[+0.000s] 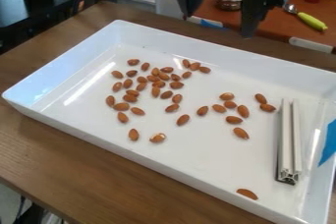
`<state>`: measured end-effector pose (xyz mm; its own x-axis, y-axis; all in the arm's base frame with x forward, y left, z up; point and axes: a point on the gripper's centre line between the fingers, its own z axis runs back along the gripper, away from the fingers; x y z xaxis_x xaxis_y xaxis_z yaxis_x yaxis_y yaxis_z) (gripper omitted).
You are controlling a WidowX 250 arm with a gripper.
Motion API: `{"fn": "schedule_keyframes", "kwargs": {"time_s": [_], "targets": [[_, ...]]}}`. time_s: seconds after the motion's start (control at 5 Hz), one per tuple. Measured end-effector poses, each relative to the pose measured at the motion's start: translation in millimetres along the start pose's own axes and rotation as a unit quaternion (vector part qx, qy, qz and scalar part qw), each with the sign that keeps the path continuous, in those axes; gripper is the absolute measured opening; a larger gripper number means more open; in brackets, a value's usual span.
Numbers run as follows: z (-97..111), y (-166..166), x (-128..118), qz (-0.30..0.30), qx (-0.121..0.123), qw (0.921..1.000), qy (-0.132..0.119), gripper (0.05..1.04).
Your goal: Sweep into pile
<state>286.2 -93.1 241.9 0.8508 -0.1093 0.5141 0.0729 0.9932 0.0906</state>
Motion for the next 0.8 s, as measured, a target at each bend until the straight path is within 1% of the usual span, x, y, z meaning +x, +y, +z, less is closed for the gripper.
{"fn": "schedule_keyframes", "kwargs": {"time_s": [0.2, 0.4, 0.6, 0.8], "targets": [[-12, -1, -9, -0.002, 0.007, 0.9997, 0.023, 1.0], [-57, -23, -13, -0.005, 0.068, 0.9939, 0.086, 1.0], [-91, -47, -5, -0.014, 0.105, 0.9882, 0.11, 1.0], [-123, -66, -7, -0.017, 0.137, 0.9794, 0.147, 1.0]]}}
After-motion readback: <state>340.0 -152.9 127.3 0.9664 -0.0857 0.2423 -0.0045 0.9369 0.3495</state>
